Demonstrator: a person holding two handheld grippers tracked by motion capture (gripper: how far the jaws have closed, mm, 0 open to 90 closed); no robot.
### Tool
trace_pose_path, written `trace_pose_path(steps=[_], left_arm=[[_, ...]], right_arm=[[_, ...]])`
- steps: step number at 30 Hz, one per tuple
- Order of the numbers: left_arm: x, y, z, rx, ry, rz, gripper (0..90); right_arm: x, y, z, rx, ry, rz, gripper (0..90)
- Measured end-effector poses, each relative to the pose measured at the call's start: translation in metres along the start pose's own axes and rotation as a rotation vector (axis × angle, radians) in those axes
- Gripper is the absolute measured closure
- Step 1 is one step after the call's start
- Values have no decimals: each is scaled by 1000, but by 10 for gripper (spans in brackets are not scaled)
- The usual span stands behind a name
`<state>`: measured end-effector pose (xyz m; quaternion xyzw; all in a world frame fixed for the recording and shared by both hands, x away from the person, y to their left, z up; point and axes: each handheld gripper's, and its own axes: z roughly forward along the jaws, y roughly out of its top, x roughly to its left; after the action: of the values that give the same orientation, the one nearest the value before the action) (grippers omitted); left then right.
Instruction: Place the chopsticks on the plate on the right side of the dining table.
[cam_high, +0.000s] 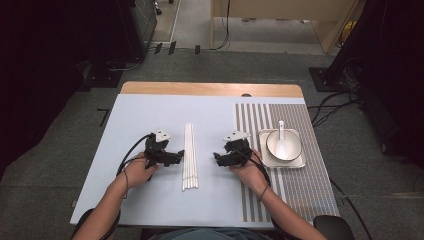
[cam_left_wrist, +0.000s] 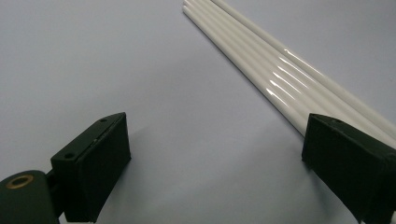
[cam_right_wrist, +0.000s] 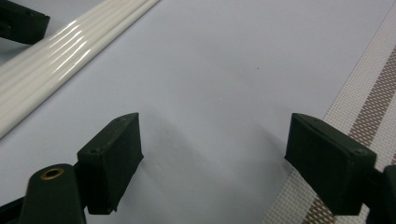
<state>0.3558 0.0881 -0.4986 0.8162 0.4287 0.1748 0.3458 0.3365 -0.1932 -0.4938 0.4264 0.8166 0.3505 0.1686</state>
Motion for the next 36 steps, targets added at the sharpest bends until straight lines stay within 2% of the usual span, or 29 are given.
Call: trace_pose_path(steps=[4,12,36], left_arm=[[0,0,0,0,0,0,77],[0,0,0,0,0,0,78],[0,0,0,1,2,1,78]], right_arm=[[1,1,1,6,2,19,194],[8,6,2,-17,10,15,194],[27,17,14,-32,41,19,220]])
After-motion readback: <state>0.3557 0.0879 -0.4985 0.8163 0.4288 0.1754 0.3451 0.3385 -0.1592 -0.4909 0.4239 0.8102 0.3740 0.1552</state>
